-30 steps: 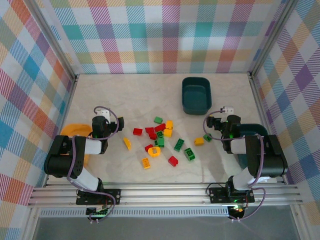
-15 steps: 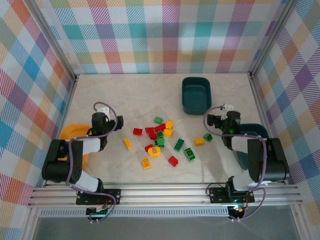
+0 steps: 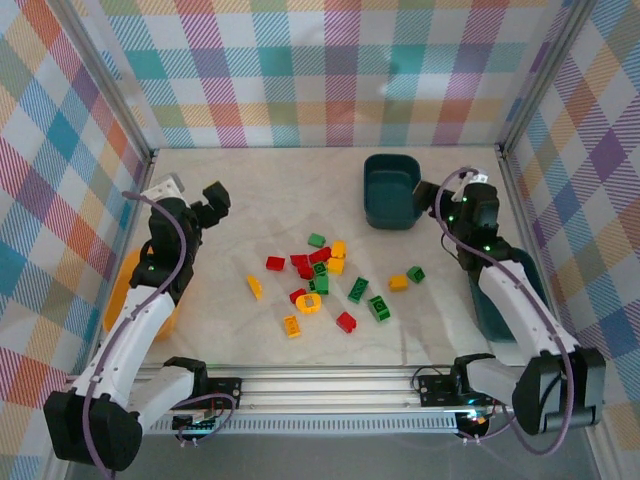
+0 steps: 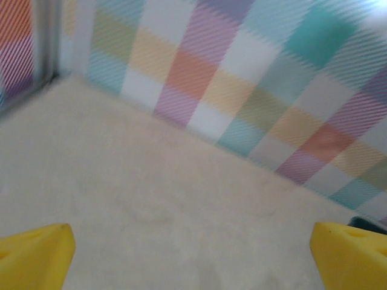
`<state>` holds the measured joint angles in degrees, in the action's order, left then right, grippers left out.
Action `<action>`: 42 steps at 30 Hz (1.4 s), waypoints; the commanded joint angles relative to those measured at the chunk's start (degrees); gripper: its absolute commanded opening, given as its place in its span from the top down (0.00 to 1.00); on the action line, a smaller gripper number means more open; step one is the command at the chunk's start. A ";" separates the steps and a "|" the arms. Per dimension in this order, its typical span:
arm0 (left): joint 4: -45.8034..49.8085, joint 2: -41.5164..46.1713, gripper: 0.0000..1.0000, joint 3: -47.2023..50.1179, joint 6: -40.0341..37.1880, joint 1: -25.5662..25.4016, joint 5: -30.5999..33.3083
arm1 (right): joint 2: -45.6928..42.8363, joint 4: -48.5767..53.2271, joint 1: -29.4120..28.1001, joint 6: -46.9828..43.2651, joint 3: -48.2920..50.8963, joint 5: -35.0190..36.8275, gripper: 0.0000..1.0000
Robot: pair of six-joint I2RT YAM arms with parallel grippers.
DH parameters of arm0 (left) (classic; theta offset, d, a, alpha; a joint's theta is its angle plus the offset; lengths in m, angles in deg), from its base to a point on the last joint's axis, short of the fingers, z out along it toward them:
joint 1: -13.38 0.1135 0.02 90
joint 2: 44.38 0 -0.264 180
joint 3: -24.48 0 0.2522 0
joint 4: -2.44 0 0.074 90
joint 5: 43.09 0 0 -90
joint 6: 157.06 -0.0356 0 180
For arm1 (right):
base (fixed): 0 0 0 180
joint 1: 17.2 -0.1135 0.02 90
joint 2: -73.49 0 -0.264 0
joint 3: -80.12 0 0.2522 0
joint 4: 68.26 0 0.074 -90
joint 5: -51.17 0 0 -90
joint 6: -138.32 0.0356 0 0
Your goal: Sort the legos into containers by color
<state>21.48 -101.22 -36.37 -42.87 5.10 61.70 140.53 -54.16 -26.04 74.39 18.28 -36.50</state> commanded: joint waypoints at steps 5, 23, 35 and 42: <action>32.44 -5.24 0.20 -3.48 13.20 2.54 19.57 | 0.76 8.73 -0.30 4.66 1.89 -3.46 0.25; 21.59 -16.47 0.13 6.60 9.38 14.30 4.33 | -1.10 6.62 -0.30 7.76 4.57 -4.91 0.23; 19.15 -25.97 0.50 1.58 5.20 14.78 -0.65 | -2.48 7.43 -0.30 7.59 4.49 -3.73 0.23; 20.24 -30.33 0.77 -3.56 2.59 14.51 -1.78 | -3.49 7.78 -0.32 7.18 4.48 -3.11 0.23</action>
<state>41.33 -130.18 -37.46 -38.50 19.31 60.85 138.50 -46.59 -26.26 81.58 22.46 -40.59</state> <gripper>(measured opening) 0.263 0.773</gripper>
